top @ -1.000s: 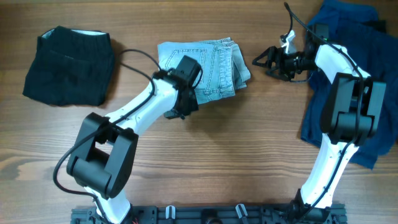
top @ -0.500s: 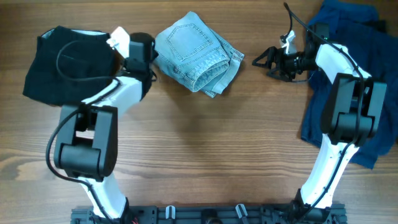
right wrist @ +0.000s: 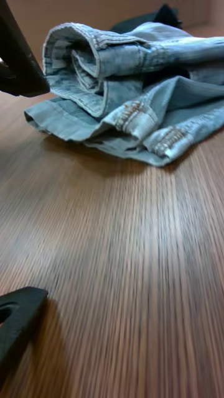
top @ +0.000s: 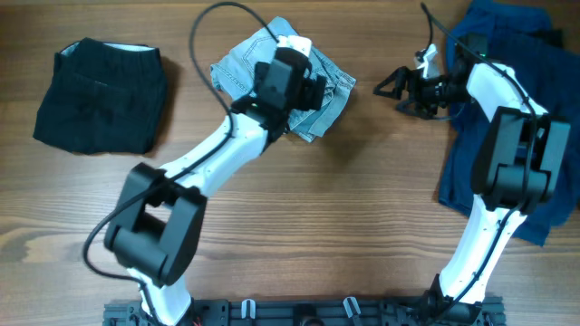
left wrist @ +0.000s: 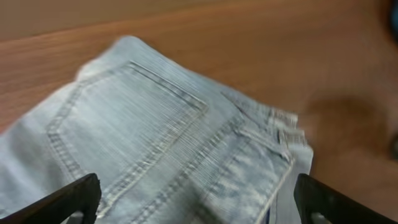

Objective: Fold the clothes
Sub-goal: 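Flatten the folded jeans bundle with the left gripper, then grasp the jeans bundle with the left gripper and drag it upper-left, then place the jeans bundle onto the black garment at upper left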

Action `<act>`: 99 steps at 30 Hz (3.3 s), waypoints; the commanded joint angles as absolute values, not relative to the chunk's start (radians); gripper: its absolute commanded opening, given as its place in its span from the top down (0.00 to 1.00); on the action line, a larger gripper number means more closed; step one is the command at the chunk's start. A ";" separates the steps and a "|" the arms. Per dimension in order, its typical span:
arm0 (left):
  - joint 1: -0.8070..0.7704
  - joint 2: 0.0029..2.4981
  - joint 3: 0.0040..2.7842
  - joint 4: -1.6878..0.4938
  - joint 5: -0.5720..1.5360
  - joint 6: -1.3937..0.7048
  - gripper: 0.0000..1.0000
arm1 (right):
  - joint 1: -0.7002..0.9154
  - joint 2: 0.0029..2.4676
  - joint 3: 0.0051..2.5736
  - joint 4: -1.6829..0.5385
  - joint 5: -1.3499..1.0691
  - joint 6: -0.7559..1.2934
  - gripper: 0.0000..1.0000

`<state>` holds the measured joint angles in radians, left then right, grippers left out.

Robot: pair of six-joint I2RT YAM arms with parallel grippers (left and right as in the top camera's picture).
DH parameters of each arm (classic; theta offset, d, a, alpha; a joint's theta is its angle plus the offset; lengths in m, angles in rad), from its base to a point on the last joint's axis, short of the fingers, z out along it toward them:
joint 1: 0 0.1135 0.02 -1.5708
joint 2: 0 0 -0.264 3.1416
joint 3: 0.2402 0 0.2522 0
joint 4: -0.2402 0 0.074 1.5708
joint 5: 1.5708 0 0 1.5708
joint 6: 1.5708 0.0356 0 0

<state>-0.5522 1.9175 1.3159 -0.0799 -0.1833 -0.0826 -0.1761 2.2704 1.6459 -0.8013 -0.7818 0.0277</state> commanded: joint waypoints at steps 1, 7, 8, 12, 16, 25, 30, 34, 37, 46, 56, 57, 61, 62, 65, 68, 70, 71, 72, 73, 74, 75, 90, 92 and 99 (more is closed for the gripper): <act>-0.605 2.011 1.324 -0.088 -0.190 0.068 0.00 | -0.231 2.305 1.643 -0.809 -0.670 0.003 0.00; -0.678 2.065 1.324 -0.111 -0.184 0.129 0.00 | -0.240 2.305 1.643 -0.804 -0.673 0.003 0.00; -0.682 2.074 1.324 -0.114 -0.183 0.129 0.00 | -0.240 2.305 1.643 -0.805 -0.673 0.003 0.00; -0.693 2.122 1.324 -0.173 -0.176 0.204 0.00 | -0.240 2.305 1.643 -0.805 -0.674 0.004 0.00; -0.694 2.167 1.324 -0.156 -0.251 0.214 0.00 | -0.240 2.305 1.643 -0.805 -0.681 0.004 0.00; -0.565 2.199 1.324 -0.083 -0.447 0.233 0.61 | -0.240 2.305 1.643 -0.805 -0.707 0.004 0.00; -0.542 2.197 1.324 -0.012 -0.538 0.249 0.96 | -0.239 2.305 1.643 -0.804 -0.707 0.003 0.00; -0.524 2.120 1.329 0.017 -0.690 0.387 0.96 | -0.237 2.305 1.643 -0.802 -0.708 0.004 0.00; -0.466 2.014 1.329 0.072 -0.690 0.419 0.96 | -0.230 2.305 1.643 -0.800 -0.715 0.004 0.00; -0.271 1.785 1.329 0.209 -0.472 0.641 0.96 | -0.226 2.305 1.643 -0.797 -0.733 0.004 0.00; -0.110 1.664 1.329 0.230 -0.385 1.060 0.96 | -0.215 2.305 1.643 -0.805 -0.733 0.007 0.00; -0.086 1.664 1.329 0.220 -0.376 1.077 0.96 | -0.215 2.305 1.643 -0.805 -0.733 0.010 0.01; 0.012 1.664 1.329 0.099 -0.294 1.286 0.96 | -0.215 2.305 1.643 -0.809 -0.733 0.030 0.00; 0.035 1.664 1.329 0.072 -0.273 1.325 0.96 | -0.215 2.305 1.643 -0.810 -0.733 0.030 0.01; 0.107 1.666 1.329 0.027 -0.219 1.381 0.96 | -0.215 2.305 1.643 -0.809 -0.733 0.030 0.01; 0.170 1.667 1.329 0.024 -0.140 1.384 0.96 | -0.215 2.305 1.643 -0.808 -0.733 0.030 0.01; 0.206 1.668 1.329 0.024 -0.098 1.384 0.96 | -0.215 2.305 1.643 -0.809 -0.733 0.030 0.00; 0.218 1.668 1.329 0.020 -0.088 1.384 0.96 | -0.215 2.305 1.643 -0.809 -0.733 0.030 0.00; 0.229 1.670 1.329 0.014 -0.078 1.384 0.96 | -0.215 2.305 1.643 -0.809 -0.733 0.030 0.00; 0.241 1.670 1.329 0.000 -0.059 1.384 0.96 | -0.215 2.305 1.643 -0.809 -0.733 0.031 0.00; 0.250 1.671 1.329 -0.024 -0.035 1.384 0.96 | -0.215 2.305 1.643 -0.809 -0.733 0.038 0.01; 0.260 1.671 1.329 -0.056 -0.017 1.384 0.96 | -0.215 2.305 1.643 -0.807 -0.733 0.046 0.01; 0.355 1.671 1.329 -0.480 -0.008 1.266 0.00 | -0.215 2.305 1.643 -0.828 -0.733 0.053 0.01; 0.367 1.670 1.329 -0.392 -0.062 1.057 0.00 | -0.215 2.305 1.643 -0.828 -0.733 0.053 0.01; 0.422 1.670 1.329 -0.310 -0.129 0.387 0.00 | -0.215 2.305 1.643 -0.828 -0.733 0.053 0.00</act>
